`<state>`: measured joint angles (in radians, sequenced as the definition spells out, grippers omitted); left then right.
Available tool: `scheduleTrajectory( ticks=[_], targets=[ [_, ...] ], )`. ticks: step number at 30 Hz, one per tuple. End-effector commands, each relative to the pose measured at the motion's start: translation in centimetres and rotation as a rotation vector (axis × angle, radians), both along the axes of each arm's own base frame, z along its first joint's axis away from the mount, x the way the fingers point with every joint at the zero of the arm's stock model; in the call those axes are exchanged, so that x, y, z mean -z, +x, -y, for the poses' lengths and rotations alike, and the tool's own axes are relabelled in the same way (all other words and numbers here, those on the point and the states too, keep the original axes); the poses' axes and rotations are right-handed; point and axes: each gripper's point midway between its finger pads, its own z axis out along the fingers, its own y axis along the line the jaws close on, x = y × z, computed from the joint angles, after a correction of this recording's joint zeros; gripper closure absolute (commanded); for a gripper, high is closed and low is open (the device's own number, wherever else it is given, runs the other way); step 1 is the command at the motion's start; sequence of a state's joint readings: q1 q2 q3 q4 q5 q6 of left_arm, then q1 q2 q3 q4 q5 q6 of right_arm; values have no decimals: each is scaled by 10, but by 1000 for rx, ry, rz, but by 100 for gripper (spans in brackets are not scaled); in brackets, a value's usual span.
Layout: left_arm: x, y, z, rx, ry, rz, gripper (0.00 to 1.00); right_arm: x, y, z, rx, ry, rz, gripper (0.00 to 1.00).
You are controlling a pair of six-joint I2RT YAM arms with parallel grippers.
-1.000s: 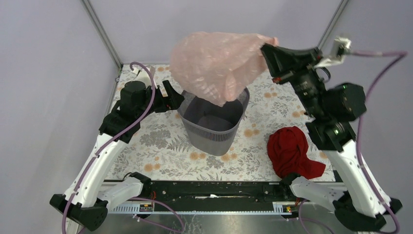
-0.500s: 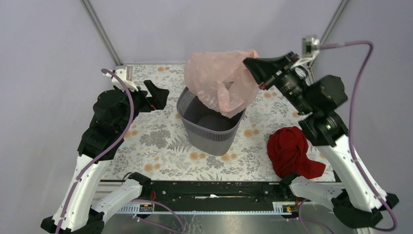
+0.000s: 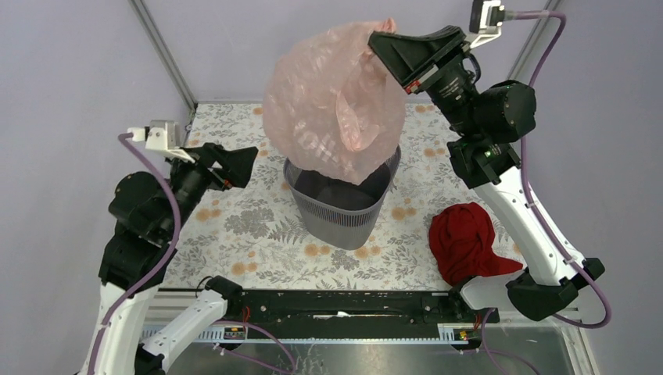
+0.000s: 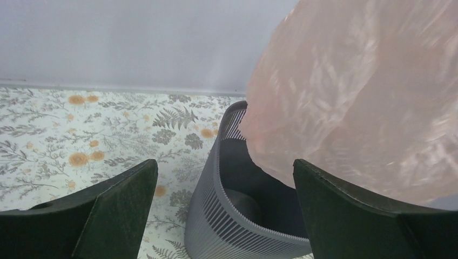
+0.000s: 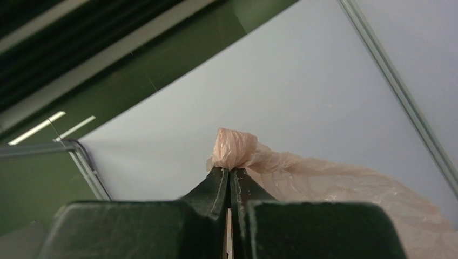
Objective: Put the trash bags into the trash bin
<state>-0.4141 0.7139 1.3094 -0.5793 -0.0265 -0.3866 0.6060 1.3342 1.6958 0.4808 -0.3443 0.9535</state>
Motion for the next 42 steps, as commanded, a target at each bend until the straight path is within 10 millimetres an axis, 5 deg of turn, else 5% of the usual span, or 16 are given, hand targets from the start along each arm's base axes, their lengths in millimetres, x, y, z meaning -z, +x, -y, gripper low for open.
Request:
scheduleTrajectory(
  ticks=[1, 3, 6, 10, 15, 18, 20, 23, 30, 32, 34, 36, 42],
  targets=[
    [-15, -14, -10, -12, 11, 80, 1, -54, -19, 33, -16, 227, 4, 100],
    [-16, -19, -11, -5, 10, 88, 1, -50, -16, 39, 4, 254, -34, 100],
    [-20, -28, -15, -7, -1, 114, 1, -16, 10, 55, 136, 287, -198, 100],
    [-26, -34, -17, -5, -6, 142, 1, 53, 39, 81, 395, 208, -340, 100],
    [-26, -34, -13, 18, 10, 145, 1, 149, 49, 95, 622, -77, -345, 100],
    [-26, -31, -12, 19, 5, 141, 1, 182, 47, 108, 709, -183, -332, 100],
    [-26, -27, -9, 19, -12, 138, 1, 186, 48, 118, 768, -201, -325, 100],
    [-26, -22, -1, 48, -37, 131, 1, 160, 47, 114, 775, -220, -243, 100],
    [-28, -24, -2, 45, -65, 119, 1, 73, 48, 40, 536, -374, 56, 100],
    [-24, -28, -4, 40, -66, 104, 1, 66, 45, 26, 477, -403, 109, 100],
    [-18, -30, -4, 43, -62, 81, 1, 76, 44, 18, 441, -439, 128, 100],
    [-13, -32, -3, 51, -51, 64, 1, 110, 44, 15, 418, -495, 99, 100],
    [-3, -17, 3, 56, 4, 24, 1, 157, 13, 53, 483, -567, 66, 100]
  ],
)
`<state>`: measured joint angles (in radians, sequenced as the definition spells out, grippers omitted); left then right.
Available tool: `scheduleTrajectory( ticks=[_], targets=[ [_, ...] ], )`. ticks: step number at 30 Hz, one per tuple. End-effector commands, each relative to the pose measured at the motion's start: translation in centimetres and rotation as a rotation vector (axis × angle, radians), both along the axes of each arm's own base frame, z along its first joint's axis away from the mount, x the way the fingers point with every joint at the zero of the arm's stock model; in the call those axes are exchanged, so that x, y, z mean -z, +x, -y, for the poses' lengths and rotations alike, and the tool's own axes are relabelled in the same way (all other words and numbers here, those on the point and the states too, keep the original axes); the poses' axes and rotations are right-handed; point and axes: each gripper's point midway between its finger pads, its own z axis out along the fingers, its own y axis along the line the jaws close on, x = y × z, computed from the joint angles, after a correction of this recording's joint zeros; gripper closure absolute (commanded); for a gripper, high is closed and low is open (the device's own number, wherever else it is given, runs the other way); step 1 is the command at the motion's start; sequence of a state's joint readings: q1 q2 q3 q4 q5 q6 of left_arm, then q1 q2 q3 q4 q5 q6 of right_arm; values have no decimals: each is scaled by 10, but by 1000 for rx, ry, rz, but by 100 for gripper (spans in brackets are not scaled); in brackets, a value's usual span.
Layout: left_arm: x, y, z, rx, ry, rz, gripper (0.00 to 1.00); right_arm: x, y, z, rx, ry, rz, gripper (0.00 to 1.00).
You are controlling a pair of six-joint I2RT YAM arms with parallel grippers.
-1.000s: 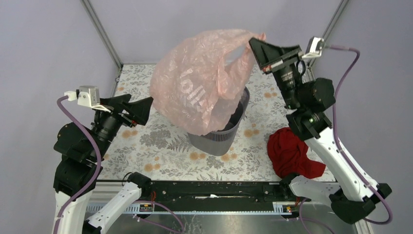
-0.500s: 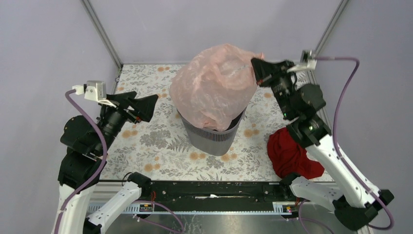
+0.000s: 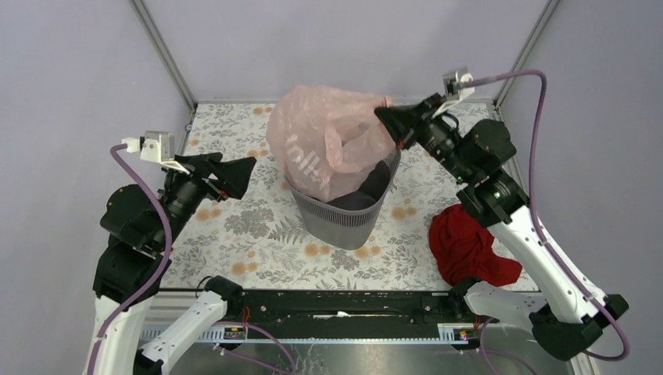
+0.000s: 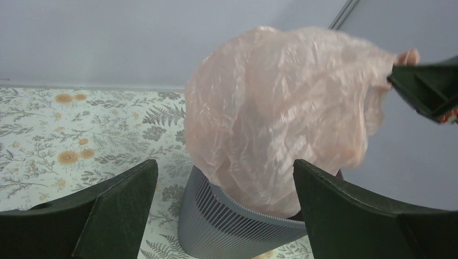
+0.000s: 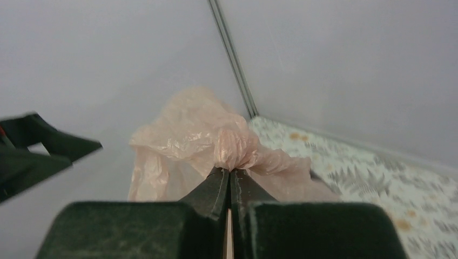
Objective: Put the trash bags into the trash bin
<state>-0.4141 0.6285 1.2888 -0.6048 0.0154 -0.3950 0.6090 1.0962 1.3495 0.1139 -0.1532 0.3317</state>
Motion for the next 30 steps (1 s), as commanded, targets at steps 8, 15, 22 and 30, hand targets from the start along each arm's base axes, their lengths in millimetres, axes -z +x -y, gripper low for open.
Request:
scheduleTrajectory(
  ticks=[8, 15, 22, 30],
  targets=[
    [-7, 62, 39, 48, -51, -41, 1, 14, -43, 43, 62, -102, 41, 100],
    [-14, 105, 73, 118, -145, -39, 9, 20, -47, 34, 8, -85, 12, 100],
    [20, 118, 121, 235, -127, -132, 25, 33, -51, 25, -43, -81, -27, 100],
    [103, 83, 165, 325, -63, -327, 35, 20, -49, 28, -23, -63, 1, 100]
  ],
)
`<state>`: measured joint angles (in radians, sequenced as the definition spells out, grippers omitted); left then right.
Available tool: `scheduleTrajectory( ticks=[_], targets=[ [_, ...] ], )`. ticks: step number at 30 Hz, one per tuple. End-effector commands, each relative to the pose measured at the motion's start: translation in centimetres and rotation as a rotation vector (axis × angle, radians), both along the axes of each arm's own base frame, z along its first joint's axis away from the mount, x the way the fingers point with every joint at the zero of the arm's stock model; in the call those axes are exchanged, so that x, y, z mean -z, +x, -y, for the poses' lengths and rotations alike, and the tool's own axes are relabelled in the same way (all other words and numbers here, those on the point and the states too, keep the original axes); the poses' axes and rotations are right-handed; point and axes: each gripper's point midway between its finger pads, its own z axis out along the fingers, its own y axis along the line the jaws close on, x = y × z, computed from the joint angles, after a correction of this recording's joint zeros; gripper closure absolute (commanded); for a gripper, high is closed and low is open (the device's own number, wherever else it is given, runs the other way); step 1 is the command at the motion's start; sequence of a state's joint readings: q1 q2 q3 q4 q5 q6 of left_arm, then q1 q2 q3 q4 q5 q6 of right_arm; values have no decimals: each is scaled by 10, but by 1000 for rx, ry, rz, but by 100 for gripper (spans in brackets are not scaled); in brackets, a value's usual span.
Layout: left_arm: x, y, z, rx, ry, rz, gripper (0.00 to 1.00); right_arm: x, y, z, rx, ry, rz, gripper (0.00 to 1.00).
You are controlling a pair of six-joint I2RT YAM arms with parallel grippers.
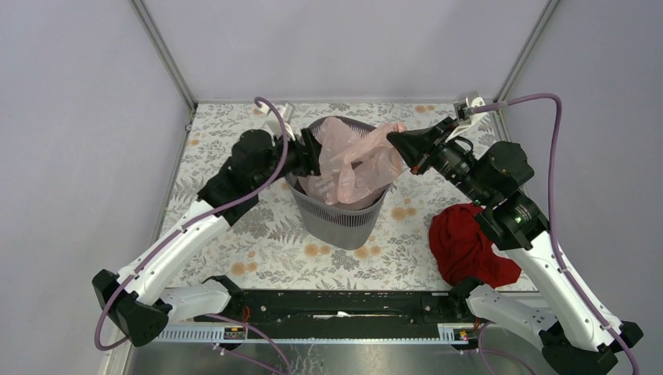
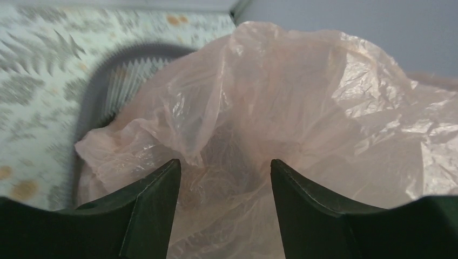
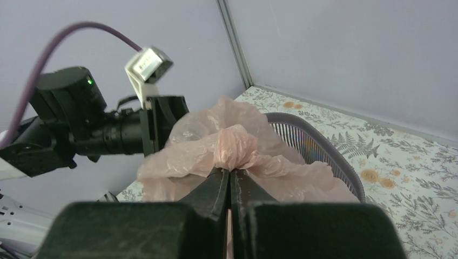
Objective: Put the trash bags into the trash bin
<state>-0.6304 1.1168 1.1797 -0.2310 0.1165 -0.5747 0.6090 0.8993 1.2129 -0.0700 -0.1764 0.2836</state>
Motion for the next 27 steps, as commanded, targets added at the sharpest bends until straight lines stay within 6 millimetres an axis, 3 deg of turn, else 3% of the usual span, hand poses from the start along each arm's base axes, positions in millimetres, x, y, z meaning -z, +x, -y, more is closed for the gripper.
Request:
scheduleTrajectory(
  ticks=[1, 3, 8, 11, 16, 19, 22, 27],
  targets=[
    [17, -13, 9, 20, -4, -49, 35, -28, -6, 0, -12, 46, 72, 100],
    [17, -11, 2, -12, 42, -60, 33, -30, -3, -1, -13, 45, 77, 100],
    [-45, -2, -32, -159, 77, 78, 14, -13, 9, -17, -47, 21, 24, 100],
    [-63, -6, -40, -178, 66, 105, 1, 3, 15, -29, -81, 3, -26, 100],
    [-69, -22, -47, -168, 65, 41, 1, 35, 22, -47, -136, -34, -154, 100],
    [-73, -33, -68, -222, 50, 69, 1, 45, 25, -58, -179, -66, -212, 100],
    [-85, -41, -85, -264, 40, 110, 1, 53, 42, -55, -100, -81, -288, 100],
    [-107, -52, -74, -152, 58, 192, 1, 74, 57, -59, -34, -74, -454, 100]
  ],
)
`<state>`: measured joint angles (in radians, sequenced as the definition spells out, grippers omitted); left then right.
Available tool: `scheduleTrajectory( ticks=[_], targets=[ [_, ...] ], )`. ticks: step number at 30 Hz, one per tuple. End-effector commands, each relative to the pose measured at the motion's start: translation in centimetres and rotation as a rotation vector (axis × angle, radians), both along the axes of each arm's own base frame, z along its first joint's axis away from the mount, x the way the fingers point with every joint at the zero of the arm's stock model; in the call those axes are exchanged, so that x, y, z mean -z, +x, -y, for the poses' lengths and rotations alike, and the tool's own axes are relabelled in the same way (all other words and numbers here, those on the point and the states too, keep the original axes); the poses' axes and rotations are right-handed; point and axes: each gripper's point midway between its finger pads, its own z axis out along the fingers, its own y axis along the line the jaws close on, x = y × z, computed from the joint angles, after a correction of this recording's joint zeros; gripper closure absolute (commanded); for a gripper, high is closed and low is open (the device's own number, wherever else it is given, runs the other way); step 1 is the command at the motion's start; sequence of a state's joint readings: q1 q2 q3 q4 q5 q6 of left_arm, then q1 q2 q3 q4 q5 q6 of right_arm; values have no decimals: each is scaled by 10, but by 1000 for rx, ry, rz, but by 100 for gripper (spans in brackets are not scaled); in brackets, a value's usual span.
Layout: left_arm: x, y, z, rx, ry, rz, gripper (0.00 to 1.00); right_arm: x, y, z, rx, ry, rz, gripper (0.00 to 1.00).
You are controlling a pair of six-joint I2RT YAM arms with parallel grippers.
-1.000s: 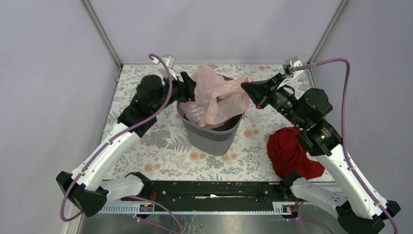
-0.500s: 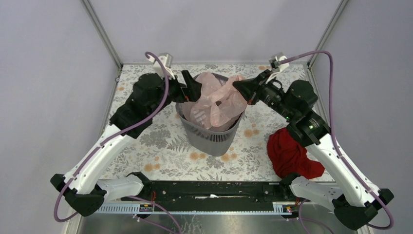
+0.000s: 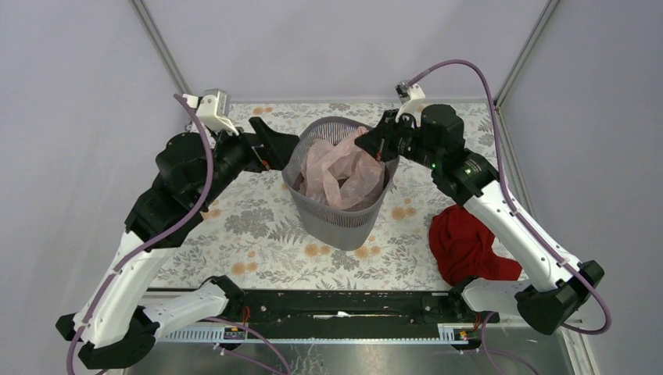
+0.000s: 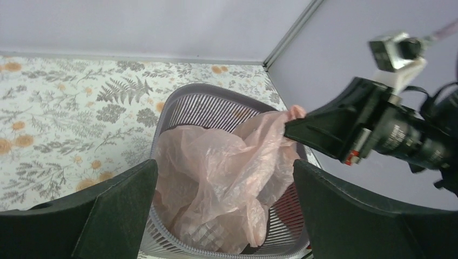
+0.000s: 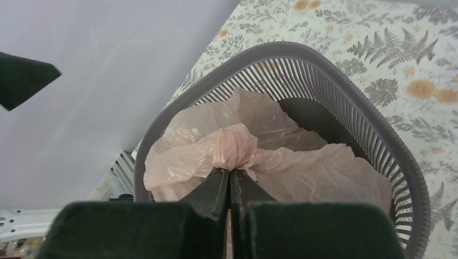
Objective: Put the trash bags into the trash bin
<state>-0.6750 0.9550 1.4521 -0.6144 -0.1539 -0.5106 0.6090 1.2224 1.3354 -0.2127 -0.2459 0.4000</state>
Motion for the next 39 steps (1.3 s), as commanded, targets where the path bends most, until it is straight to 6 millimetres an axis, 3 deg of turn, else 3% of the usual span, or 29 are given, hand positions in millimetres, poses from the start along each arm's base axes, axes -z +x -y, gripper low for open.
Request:
scheduleTrajectory(
  ticks=[1, 6, 11, 13, 17, 22, 26, 30, 32, 34, 39],
  targets=[
    [-28, -8, 9, 99, 29, 114, 1, -10, 2, -8, 18, 35, -105, 100],
    [-45, -20, 55, 352, -2, 207, 1, -28, -2, -14, -23, 53, -118, 100],
    [-26, -22, 95, 547, -18, 175, 2, -51, -7, -15, -40, 95, -81, 100],
    [-15, -11, 97, 515, 4, 154, 4, -59, -11, -16, -62, 103, -74, 100],
    [5, 22, 85, 346, 86, 102, 11, -72, -20, -17, -101, 138, -52, 100],
    [19, 37, 88, 316, 138, 44, 37, -71, -27, -17, -130, 140, -38, 92],
    [13, 38, 83, 281, 112, 54, 73, -58, -23, 0, -67, 37, 20, 74],
    [9, 27, 72, 258, 62, 80, 94, -26, -13, 29, 27, -145, 109, 47],
    [8, 22, 69, 258, 34, 90, 100, -13, -14, 31, 7, -196, 110, 37],
    [8, 18, 66, 252, 13, 93, 100, -11, -15, 32, -2, -225, 112, 29],
    [4, 10, 61, 239, -55, 91, 100, -9, -1, 42, 162, -264, 109, 19]
  ],
)
